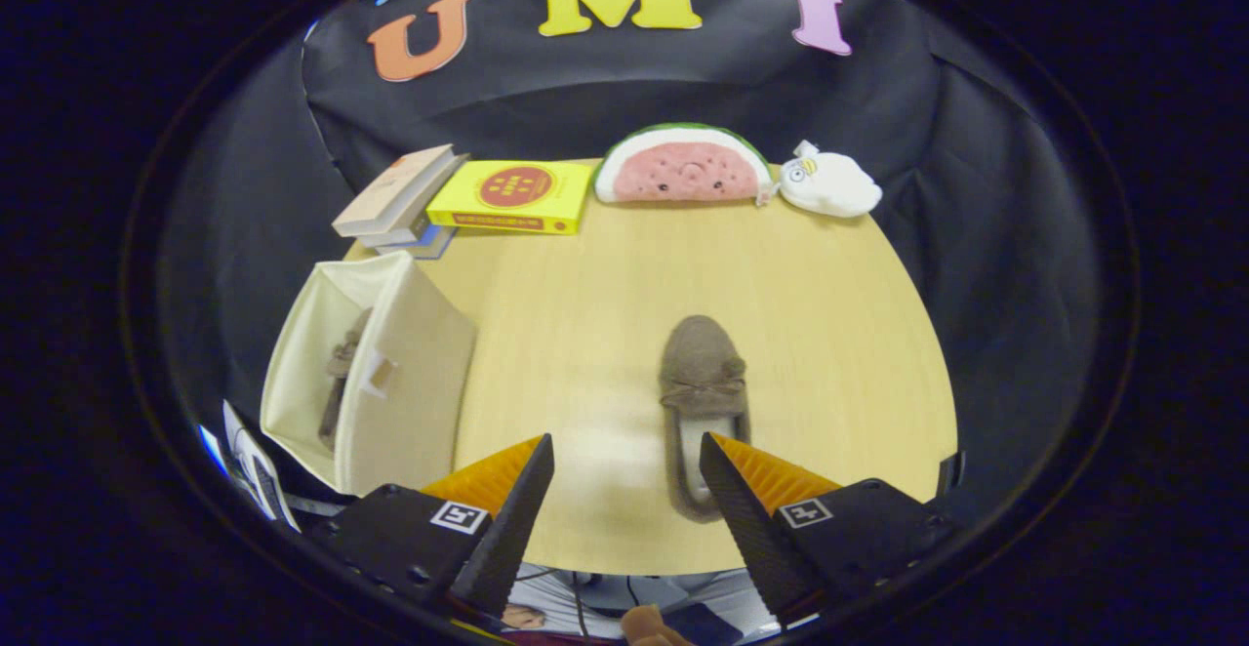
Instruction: Open the storage box then place both shoes into the box .Put the left shoe in first, then the right shoe, with the right side of both shoes facing outward in a uniform manner.
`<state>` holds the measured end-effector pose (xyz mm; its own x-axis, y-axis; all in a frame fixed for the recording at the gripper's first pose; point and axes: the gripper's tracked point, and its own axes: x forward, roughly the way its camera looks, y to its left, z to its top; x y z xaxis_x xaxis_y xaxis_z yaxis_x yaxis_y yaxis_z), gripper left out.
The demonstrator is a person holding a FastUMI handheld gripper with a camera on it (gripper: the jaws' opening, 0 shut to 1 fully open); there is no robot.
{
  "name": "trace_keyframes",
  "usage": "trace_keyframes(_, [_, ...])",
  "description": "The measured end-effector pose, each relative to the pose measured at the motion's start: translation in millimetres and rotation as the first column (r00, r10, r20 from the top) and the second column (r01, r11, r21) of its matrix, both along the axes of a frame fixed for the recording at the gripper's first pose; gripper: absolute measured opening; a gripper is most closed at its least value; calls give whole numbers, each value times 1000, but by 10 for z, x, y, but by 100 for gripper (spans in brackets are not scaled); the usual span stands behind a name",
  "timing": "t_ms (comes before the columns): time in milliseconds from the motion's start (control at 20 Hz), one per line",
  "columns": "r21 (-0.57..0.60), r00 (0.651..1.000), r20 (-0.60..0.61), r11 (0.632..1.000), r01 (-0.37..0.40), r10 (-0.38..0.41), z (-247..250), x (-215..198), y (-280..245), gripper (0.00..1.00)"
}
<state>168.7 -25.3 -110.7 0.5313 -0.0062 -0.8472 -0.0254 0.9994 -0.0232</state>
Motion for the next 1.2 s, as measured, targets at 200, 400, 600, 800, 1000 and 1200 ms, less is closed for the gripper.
trace_keyframes(200, [-20,998,-39,999,38,-39,-285,80,-504,92])
trace_keyframes(400, [-67,993,-93,996,65,-71,-609,123,-933,92])
trace_keyframes(600, [-103,988,-120,991,83,-95,-892,230,-1164,85])
trace_keyframes(800, [-32,984,-153,996,84,-87,-1057,302,-1050,63])
trace_keyframes(1000, [21,982,-185,999,43,-38,-1189,306,-930,12])
trace_keyframes(1200, [52,982,-177,995,81,-71,-1144,326,-949,0])
